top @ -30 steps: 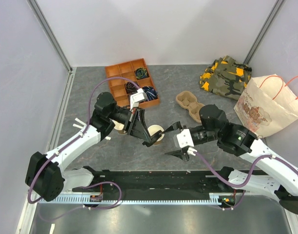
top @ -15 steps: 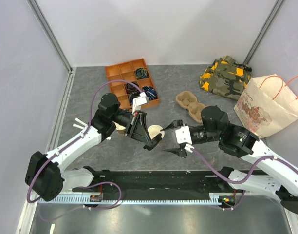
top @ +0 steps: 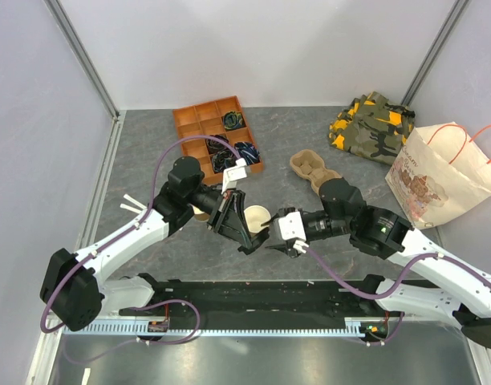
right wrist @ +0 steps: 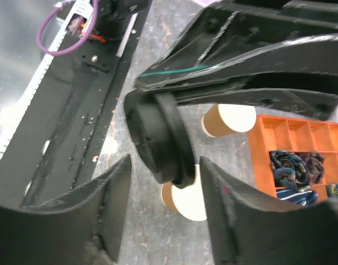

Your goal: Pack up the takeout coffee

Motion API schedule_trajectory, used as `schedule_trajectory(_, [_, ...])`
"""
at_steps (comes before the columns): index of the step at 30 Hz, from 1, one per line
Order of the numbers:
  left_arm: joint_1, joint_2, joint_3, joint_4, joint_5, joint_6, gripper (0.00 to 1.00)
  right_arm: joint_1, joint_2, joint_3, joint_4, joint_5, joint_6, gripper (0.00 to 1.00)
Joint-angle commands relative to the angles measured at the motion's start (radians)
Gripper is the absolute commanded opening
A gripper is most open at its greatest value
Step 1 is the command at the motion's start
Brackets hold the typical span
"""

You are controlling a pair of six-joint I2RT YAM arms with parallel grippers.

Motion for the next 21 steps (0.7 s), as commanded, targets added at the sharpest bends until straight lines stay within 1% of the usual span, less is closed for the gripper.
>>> schedule_trajectory(1, [-0.003, -0.026, 0.034, -0.005, 0.146, 0.058, 0.03, 0.014, -0.006, -0.019, 0.044, -0.015, -0.002, 0.54])
schedule_trajectory(2, [-0.003, -0.025, 0.034, -0.008, 0.145, 0.058, 0.03, 0.014, -0.006, -0.020, 0.044, -0.018, 0.003, 0.48])
schedule_trajectory(5, [-0.003, -0.021, 0.033, -0.019, 0.146, 0.072, 0.03, 0.016, -0.003, -0.020, 0.052, -0.022, 0.013, 0.39])
schedule_trajectory(7, [-0.003, -0.020, 0.033, -0.026, 0.140, 0.089, 0.06, 0.017, -0.003, -0.024, 0.060, -0.022, 0.032, 0.36])
schedule_trajectory(8, [-0.003, -0.021, 0.034, -0.032, 0.137, 0.097, 0.06, 0.017, -0.003, -0.025, 0.061, -0.023, 0.036, 0.33])
schedule_trajectory(10, [-0.003, -0.021, 0.036, -0.060, 0.128, 0.121, 0.11, 0.017, -0.006, -0.033, 0.064, -0.023, 0.049, 0.28])
schedule_trajectory(11, [-0.003, -0.023, 0.037, -0.072, 0.128, 0.132, 0.13, 0.017, -0.006, -0.036, 0.063, -0.022, 0.053, 0.25])
schedule_trajectory(12, [-0.003, -0.026, 0.039, -0.098, 0.125, 0.153, 0.19, 0.016, -0.006, -0.037, 0.061, -0.019, 0.059, 0.24])
schedule_trajectory(13, [-0.001, -0.028, 0.042, -0.114, 0.126, 0.166, 0.22, 0.017, -0.007, -0.040, 0.063, -0.017, 0.073, 0.23])
schedule_trajectory(14, [0.000, -0.028, 0.053, -0.131, 0.120, 0.181, 0.25, 0.017, -0.009, -0.043, 0.063, -0.017, 0.082, 0.20])
schedule_trajectory(15, [0.003, -0.029, 0.059, -0.187, 0.115, 0.216, 0.30, 0.017, -0.010, -0.045, 0.064, -0.014, 0.091, 0.18])
schedule_trajectory(17, [0.026, -0.028, 0.076, -0.230, 0.089, 0.259, 0.35, 0.017, -0.012, -0.050, 0.064, -0.008, 0.127, 0.18])
schedule_trajectory(18, [0.041, -0.034, 0.079, -0.238, 0.079, 0.264, 0.42, 0.016, -0.012, -0.051, 0.064, -0.005, 0.137, 0.17])
schedule_trajectory(19, [0.083, -0.041, 0.082, -0.238, 0.068, 0.267, 0.46, 0.016, -0.012, -0.056, 0.063, 0.004, 0.151, 0.16])
schedule_trajectory(20, [0.107, -0.047, 0.087, -0.238, 0.037, 0.273, 0.47, 0.014, -0.010, -0.060, 0.063, 0.008, 0.186, 0.15])
schedule_trajectory(21, [0.136, -0.057, 0.093, -0.238, 0.023, 0.279, 0.54, 0.005, -0.009, -0.063, 0.061, 0.008, 0.211, 0.14])
